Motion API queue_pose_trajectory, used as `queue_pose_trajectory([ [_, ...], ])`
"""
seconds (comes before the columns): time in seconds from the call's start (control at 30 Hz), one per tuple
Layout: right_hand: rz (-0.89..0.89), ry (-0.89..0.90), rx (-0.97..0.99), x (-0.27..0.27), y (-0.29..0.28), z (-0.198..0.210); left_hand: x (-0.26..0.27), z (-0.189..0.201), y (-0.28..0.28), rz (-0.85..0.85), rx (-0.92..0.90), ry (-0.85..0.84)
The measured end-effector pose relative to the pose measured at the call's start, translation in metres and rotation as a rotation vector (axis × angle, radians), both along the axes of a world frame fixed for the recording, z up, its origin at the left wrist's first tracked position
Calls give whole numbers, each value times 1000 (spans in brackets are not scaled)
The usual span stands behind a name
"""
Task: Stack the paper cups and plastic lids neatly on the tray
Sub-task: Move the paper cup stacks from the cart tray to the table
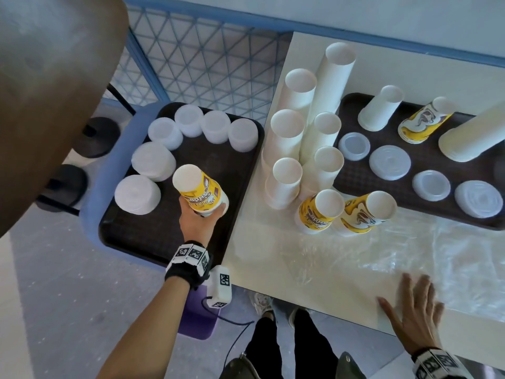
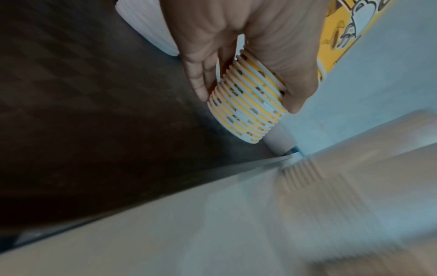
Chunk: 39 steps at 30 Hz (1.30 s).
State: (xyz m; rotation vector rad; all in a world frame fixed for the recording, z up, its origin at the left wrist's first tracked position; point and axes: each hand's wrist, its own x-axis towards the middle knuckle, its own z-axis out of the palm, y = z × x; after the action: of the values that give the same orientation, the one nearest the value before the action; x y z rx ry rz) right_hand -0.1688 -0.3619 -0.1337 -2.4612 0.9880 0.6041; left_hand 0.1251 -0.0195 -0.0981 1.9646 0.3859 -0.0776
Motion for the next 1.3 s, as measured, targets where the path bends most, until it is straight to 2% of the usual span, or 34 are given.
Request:
queue_pose_trajectory([
  [0.1, 0, 2, 1, 0, 1, 0, -4, 11, -5, 2, -91, -70],
  [0.2, -4, -6, 0, 0, 1, 1, -17, 19, -17, -90, -183, -111],
  [0.33, -2, -14, -15, 0, 1, 2, -46, 16, -39, -304, -218, -72],
  [0.43, 4, -7, -33, -1, 0, 2, -61, 9, -55, -393, -234, -12],
  [0.6, 10, -17, -56, 0, -2, 0, -65, 1, -70, -471, -161, 39],
  [0.83, -5, -59, -66, 2, -1, 3, -63, -3, -77, -524, -54, -21],
  [1.3, 34, -79, -75, 3, -7, 12, -70, -6, -64, -627, 13, 67],
])
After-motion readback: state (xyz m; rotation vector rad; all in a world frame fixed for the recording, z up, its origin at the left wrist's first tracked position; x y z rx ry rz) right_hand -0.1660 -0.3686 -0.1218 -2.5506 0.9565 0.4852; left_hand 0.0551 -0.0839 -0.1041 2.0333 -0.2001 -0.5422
